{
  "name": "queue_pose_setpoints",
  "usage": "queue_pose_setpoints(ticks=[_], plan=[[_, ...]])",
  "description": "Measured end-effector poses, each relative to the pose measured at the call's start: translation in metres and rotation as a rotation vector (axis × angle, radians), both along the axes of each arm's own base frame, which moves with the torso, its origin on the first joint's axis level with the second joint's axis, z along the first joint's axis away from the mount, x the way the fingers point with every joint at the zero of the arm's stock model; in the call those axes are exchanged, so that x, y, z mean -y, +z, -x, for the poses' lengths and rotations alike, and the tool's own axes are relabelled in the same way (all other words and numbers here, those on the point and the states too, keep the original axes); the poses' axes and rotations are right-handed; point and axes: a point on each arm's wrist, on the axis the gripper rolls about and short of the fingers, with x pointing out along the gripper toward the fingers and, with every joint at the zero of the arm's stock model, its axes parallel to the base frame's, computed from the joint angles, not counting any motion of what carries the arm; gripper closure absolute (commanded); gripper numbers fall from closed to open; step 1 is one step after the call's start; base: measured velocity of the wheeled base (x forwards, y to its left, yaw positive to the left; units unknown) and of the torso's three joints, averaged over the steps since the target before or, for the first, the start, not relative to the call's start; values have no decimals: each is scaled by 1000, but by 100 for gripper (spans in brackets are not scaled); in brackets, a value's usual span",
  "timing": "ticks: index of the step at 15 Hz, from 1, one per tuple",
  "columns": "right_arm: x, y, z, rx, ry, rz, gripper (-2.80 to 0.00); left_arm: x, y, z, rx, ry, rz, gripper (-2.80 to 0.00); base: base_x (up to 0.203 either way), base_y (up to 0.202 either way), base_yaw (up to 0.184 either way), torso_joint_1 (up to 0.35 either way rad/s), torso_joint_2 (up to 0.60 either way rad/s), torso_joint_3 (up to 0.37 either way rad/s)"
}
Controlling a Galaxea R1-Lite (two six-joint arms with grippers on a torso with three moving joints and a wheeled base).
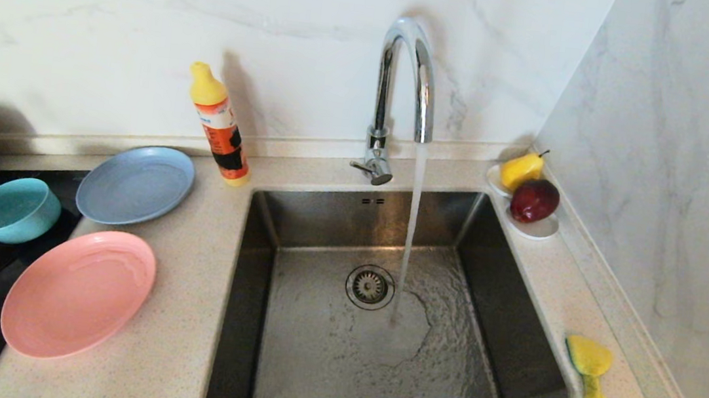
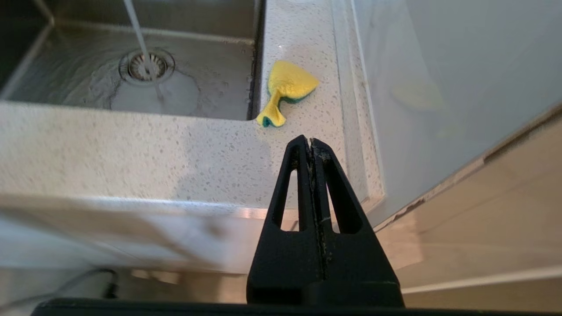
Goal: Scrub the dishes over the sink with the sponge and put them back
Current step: Turn off the faucet
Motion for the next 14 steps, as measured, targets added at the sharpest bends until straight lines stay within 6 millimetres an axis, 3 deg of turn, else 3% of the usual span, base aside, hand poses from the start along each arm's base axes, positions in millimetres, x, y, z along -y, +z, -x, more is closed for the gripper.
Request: queue_pose_setpoints(ticks=[14], plan=[[0, 0, 0, -2, -13, -38, 0, 0, 0, 0, 2, -3, -35, 0, 0, 0, 0, 0, 0, 0]])
